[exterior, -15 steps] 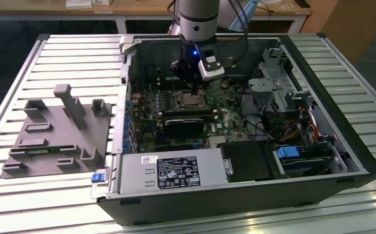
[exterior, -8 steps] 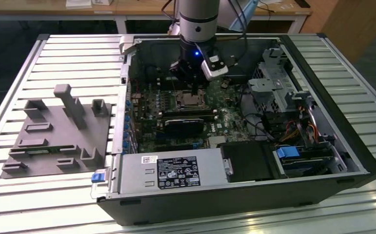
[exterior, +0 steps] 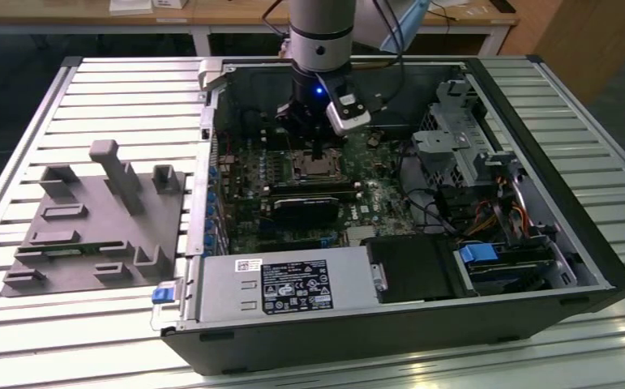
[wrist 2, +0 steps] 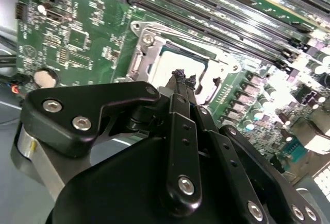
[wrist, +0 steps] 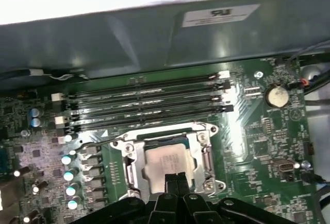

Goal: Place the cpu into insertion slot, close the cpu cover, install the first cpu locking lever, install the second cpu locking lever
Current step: 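Close the cpu cover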

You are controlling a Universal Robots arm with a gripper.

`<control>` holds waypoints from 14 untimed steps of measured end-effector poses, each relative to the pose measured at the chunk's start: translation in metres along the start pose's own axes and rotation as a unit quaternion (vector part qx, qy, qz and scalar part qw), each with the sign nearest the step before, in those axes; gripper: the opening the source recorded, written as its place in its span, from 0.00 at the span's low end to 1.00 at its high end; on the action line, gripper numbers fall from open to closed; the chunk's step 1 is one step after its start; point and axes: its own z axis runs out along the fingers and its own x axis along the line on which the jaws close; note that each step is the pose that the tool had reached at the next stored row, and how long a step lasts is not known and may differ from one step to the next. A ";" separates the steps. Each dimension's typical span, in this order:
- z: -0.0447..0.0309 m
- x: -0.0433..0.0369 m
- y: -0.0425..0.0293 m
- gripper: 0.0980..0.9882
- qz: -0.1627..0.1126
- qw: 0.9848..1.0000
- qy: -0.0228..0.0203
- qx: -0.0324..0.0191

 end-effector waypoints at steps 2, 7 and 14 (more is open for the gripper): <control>0.0012 0.0044 -0.0007 0.01 0.000 1.000 0.000 0.000; 0.0060 0.0111 -0.0019 0.01 0.000 1.000 0.000 0.000; 0.0128 0.0209 -0.0036 0.01 0.000 1.000 0.000 0.000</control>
